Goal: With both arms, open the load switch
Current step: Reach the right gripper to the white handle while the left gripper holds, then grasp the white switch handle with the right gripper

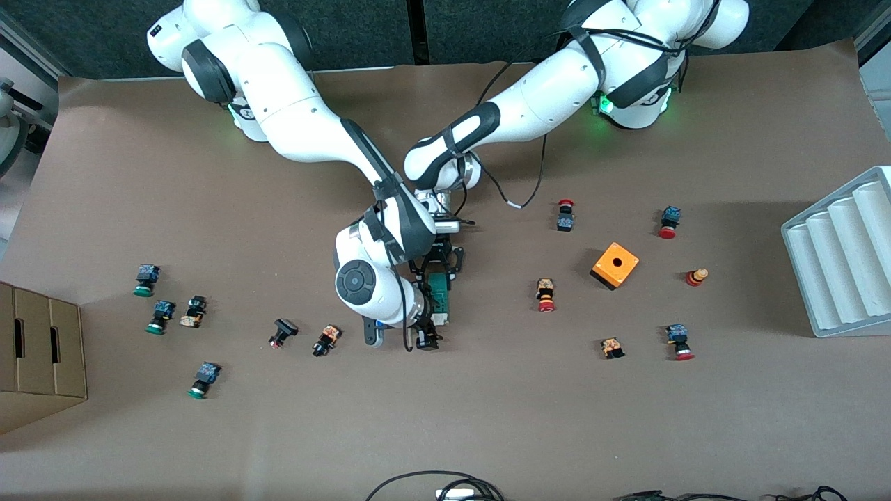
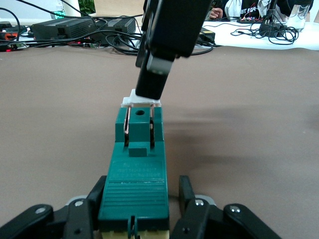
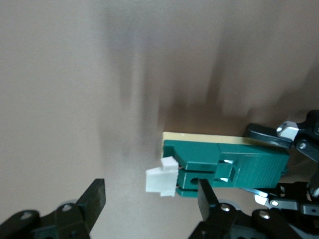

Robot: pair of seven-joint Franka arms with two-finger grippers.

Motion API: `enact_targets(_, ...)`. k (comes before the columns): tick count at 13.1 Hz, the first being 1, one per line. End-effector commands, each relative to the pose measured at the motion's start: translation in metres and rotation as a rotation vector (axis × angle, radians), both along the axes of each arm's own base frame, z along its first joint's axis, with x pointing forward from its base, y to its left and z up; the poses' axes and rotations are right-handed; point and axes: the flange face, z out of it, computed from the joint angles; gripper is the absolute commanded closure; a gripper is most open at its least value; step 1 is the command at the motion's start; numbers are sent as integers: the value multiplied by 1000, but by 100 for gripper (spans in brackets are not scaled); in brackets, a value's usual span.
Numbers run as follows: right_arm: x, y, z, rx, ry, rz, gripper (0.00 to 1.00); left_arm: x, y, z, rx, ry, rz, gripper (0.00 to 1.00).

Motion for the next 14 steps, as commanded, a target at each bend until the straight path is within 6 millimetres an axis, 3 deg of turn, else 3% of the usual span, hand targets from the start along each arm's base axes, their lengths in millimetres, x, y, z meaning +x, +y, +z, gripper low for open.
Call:
enact_targets(1,2,5,-9,7,26,-17,21,-6,-5,-10,3,-29,-7,37)
enact_targets(5,-2,6,-12,3,48,-13,29,-7,-6,-10,3,-30,-10,37)
enact_targets(10,-7,12,-14,7,59,-18,50,-6,-6,-10,3,-29,-7,37)
enact_targets(14,-10,15,-12,8,67,-14,59,-6,-6,-10,3,-29,-7,37)
